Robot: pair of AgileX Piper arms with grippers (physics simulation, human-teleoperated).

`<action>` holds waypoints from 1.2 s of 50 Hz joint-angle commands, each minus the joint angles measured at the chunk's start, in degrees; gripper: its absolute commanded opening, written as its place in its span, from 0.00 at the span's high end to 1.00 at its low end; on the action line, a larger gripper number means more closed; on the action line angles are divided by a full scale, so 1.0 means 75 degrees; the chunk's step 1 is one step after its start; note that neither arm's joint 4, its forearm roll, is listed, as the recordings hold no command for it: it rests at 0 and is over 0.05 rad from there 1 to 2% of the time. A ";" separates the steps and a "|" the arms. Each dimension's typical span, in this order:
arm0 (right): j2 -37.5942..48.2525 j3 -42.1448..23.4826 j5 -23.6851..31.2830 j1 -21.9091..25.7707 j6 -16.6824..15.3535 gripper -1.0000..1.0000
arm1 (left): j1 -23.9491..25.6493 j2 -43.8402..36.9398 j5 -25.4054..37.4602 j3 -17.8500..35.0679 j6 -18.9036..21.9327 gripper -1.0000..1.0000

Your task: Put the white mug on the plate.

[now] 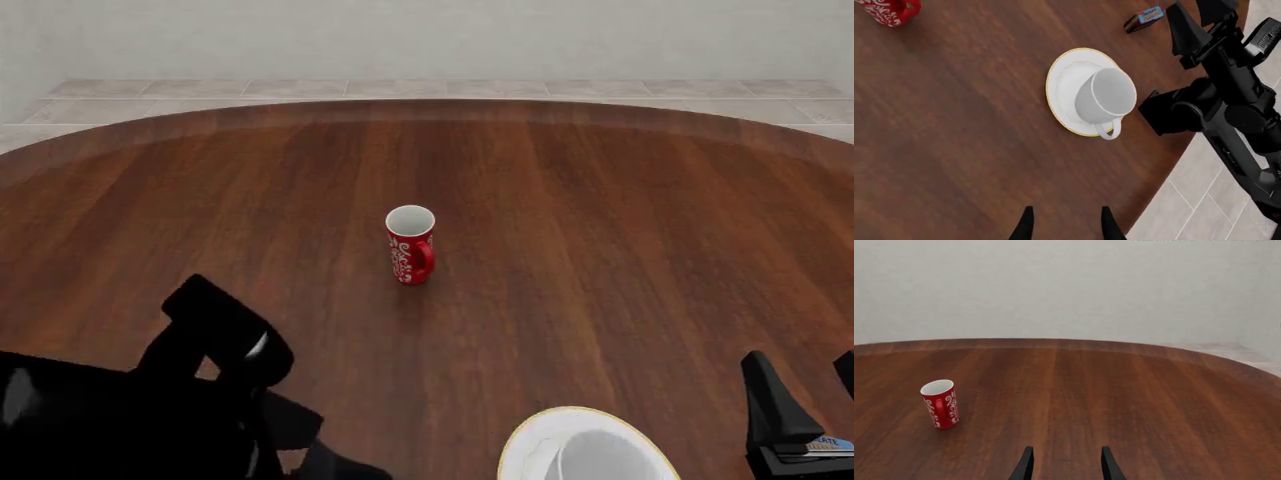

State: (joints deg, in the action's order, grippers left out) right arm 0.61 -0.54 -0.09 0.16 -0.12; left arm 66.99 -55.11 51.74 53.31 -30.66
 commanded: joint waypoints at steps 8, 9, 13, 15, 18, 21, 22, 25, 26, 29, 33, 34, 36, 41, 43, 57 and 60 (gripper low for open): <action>-0.0078 -0.0113 -0.0238 -0.0008 -0.0066 0.00 | -0.0292 0.0960 0.0083 -0.0465 -0.0063 0.00; -0.0079 -0.0147 -0.0278 0.0015 -0.0040 0.00 | -0.0292 0.0981 0.0069 -0.0486 -0.0062 0.00; -0.0081 -0.0260 -0.0445 0.0029 -0.0079 0.00 | -0.0380 0.1128 0.0030 -0.0593 -0.0050 0.00; -0.0081 -0.0299 -0.0443 0.0022 -0.0077 0.00 | -0.0393 0.1164 0.0012 -0.0651 -0.0049 0.00; -0.0081 -0.0400 -0.0507 0.0033 0.0055 0.00 | -0.0412 0.1277 0.0018 -0.0731 -0.0057 0.00; -0.0082 -0.0554 -0.0667 -0.0003 0.0476 0.00 | -0.0436 0.1428 0.0009 -0.0826 -0.0048 0.00; -0.0082 -0.0554 -0.0667 -0.0003 0.0476 0.00 | -0.0436 0.1429 0.0008 -0.0826 -0.0048 0.00; -0.0082 -0.0614 -0.0695 0.0020 0.0595 0.00 | -0.0474 0.1552 0.0021 -0.0880 -0.0019 0.00; -0.0082 -0.0654 -0.0744 0.0020 0.0622 0.00 | -0.0485 0.1617 0.0008 -0.0937 -0.0022 0.00; -0.0082 -0.0765 -0.0878 0.0046 0.0802 0.00 | -0.0502 0.1791 -0.0012 -0.1075 -0.0041 0.00; -0.0081 -0.0877 -0.0963 0.0041 0.0932 0.00 | -0.0503 0.2017 -0.0001 -0.1168 -0.0086 0.00; -0.0081 -0.0872 -0.0969 0.0049 0.0904 0.00 | -0.0503 0.2017 -0.0001 -0.1168 -0.0086 0.00; -0.0081 -0.0875 -0.0999 0.0068 0.0876 0.00 | -0.0567 0.2189 0.0031 -0.1142 -0.0033 0.00; -0.0081 -0.0964 -0.1044 0.0101 0.0930 0.00 | -0.0762 0.2648 0.0158 -0.1123 0.0054 0.00; -0.0081 -0.0952 -0.1044 0.0094 0.0972 0.00 | -0.0797 0.2771 0.0172 -0.1137 0.0077 0.00; -0.0081 -0.0983 -0.1149 0.0072 0.1165 0.00 | -0.1308 0.3893 0.0511 -0.1100 0.0222 0.00; -0.0081 -0.0977 -0.1165 0.0073 0.1195 0.00 | -0.1324 0.4032 0.0549 -0.1135 0.0208 0.00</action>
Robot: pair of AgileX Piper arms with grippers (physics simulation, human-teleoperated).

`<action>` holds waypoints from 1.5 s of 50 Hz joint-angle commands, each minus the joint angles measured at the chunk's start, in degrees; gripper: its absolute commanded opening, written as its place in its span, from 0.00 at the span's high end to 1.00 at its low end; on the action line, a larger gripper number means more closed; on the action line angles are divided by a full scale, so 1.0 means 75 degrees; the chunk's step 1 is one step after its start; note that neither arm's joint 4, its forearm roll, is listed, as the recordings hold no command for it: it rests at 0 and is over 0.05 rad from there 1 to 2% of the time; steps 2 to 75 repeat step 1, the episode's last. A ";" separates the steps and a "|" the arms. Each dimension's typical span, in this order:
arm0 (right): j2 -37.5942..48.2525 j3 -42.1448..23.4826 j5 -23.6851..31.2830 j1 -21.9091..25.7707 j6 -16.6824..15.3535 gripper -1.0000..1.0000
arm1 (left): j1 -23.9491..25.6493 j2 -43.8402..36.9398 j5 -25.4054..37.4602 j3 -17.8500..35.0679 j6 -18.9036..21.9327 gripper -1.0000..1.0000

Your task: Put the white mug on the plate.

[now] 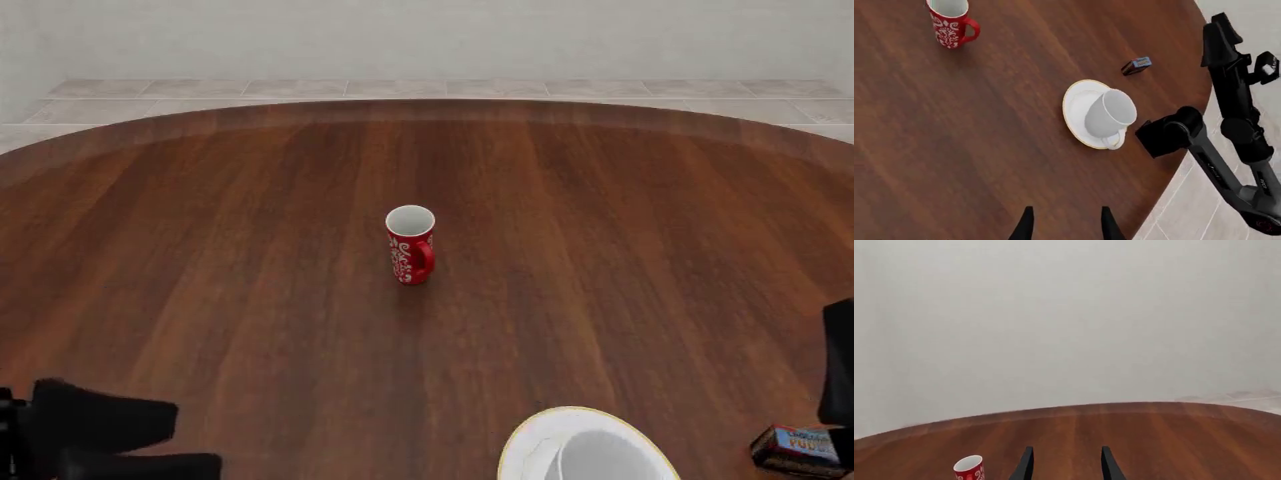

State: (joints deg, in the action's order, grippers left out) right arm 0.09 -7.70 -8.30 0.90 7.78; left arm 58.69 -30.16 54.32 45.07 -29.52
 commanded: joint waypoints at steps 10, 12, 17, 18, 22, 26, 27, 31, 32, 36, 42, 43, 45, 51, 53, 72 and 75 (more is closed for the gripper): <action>-0.0011 -0.0011 -0.0082 -0.0026 0.0154 0.00 | -0.0205 0.0752 0.0203 -0.0016 0.0030 0.00; -0.0011 -0.0011 -0.0082 -0.0026 0.0154 0.00 | -0.0205 0.0752 0.0203 -0.0016 0.0030 0.00; -0.0011 -0.0011 -0.0082 -0.0026 0.0154 0.00 | -0.0205 0.0752 0.0203 -0.0016 0.0030 0.00; -0.0011 -0.0011 -0.0082 -0.0026 0.0154 0.00 | -0.0205 0.0752 0.0203 -0.0016 0.0030 0.00; -0.0011 -0.0011 -0.0082 -0.0026 0.0154 0.00 | -0.0205 0.0752 0.0203 -0.0016 0.0030 0.00; -0.0011 -0.0011 -0.0082 -0.0026 0.0154 0.00 | -0.0205 0.0752 0.0203 -0.0016 0.0030 0.00; -0.0011 -0.0011 -0.0082 -0.0026 0.0154 0.00 | -0.0205 0.0752 0.0203 -0.0016 0.0030 0.00; -0.0011 -0.0011 -0.0082 -0.0026 0.0154 0.00 | -0.0205 0.0752 0.0203 -0.0016 0.0030 0.00; -0.0011 -0.0011 -0.0082 -0.0026 0.0154 0.00 | -0.0205 0.0752 0.0203 -0.0016 0.0030 0.00; -0.0011 -0.0011 -0.0082 -0.0026 0.0154 0.00 | -0.0205 0.0752 0.0203 -0.0016 0.0030 0.00; -0.0011 -0.0011 -0.0082 -0.0026 0.0154 0.00 | -0.0205 0.0752 0.0203 -0.0016 0.0030 0.00; -0.0011 -0.0011 -0.0082 -0.0026 0.0154 0.00 | -0.0205 0.0752 0.0203 -0.0016 0.0030 0.00; -0.0011 -0.0011 -0.0082 -0.0026 0.0154 0.00 | -0.0205 0.0752 0.0203 -0.0016 0.0030 0.00; -0.0011 -0.0011 -0.0082 -0.0026 0.0154 0.00 | -0.0205 0.0752 0.0203 -0.0016 0.0030 0.00; -0.0011 -0.0011 -0.0082 -0.0026 0.0154 0.00 | -0.0205 0.0752 0.0203 -0.0016 0.0030 0.00; -0.0011 -0.0011 -0.0082 -0.0026 0.0154 0.00 | -0.0205 0.0752 0.0203 -0.0016 0.0030 0.00; -0.0011 -0.0011 -0.0082 -0.0026 0.0154 0.00 | -0.0205 0.0752 0.0203 -0.0016 0.0030 0.00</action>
